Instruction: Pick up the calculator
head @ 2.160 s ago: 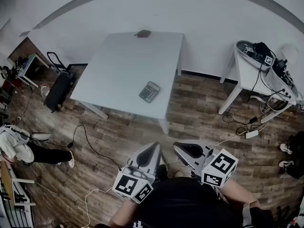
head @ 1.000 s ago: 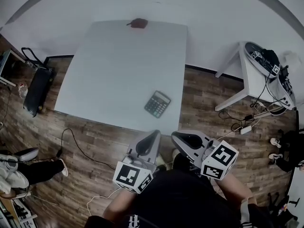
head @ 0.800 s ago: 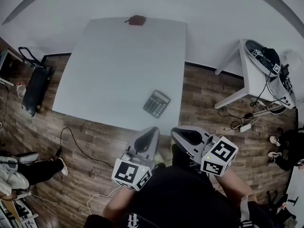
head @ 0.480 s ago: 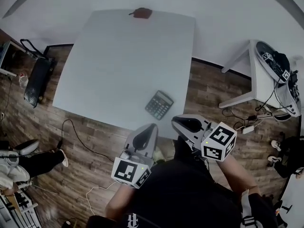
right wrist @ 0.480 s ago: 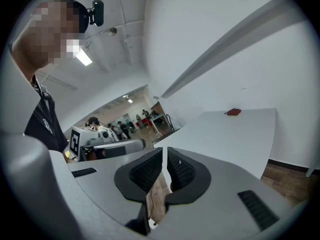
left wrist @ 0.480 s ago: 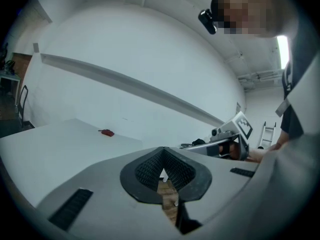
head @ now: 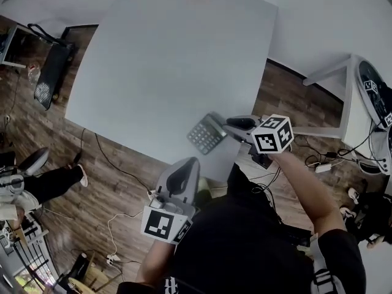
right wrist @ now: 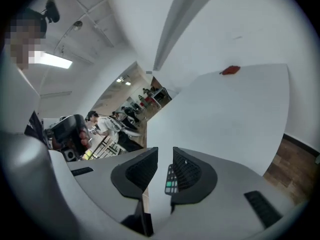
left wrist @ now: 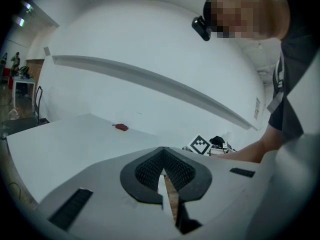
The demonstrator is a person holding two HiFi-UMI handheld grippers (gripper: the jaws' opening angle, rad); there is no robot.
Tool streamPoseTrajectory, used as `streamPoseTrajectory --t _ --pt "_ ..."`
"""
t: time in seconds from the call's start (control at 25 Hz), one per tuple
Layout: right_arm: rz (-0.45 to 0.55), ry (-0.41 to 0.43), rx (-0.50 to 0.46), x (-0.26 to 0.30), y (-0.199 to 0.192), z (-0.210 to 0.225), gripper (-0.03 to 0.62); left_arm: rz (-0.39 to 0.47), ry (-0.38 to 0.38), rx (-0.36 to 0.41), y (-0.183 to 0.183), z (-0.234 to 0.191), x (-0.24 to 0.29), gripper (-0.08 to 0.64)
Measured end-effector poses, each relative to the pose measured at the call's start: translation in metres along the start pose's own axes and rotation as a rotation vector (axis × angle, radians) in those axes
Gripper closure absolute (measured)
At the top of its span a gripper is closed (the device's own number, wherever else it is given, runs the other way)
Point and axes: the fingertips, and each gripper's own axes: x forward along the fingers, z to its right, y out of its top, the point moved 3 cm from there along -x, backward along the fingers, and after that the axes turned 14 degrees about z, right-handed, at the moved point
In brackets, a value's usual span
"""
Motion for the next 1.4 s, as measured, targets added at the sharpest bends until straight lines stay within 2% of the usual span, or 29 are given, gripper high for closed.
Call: streamPoseTrajectory --t 0.24,0.56,1.0,1.12,1.4 --pt "-0.195 0.005 0.103 0.046 -0.045 0.066 0.506 -0.029 0.101 -0.018 -0.013 -0.009 0.009 0.555" --pt "-0.349 0.013 0.155 0.087 -0.080 0.092 0.506 -0.037 0.202 -0.043 -0.017 -0.025 0.002 0.554" --pt "-0.434 0.049 0.241 0.108 -0.100 0.097 0.506 -0.036 0.265 -0.059 -0.021 -0.034 -0.014 0.554" --pt "-0.440 0.082 0.271 0.111 -0.100 0.096 0.534 -0.037 0.271 -0.062 -0.021 -0.037 -0.016 0.554" --pt "-0.438 0.111 0.263 0.113 -0.099 0.095 0.538 -0.037 0.273 -0.066 -0.022 -0.042 -0.023 0.554"
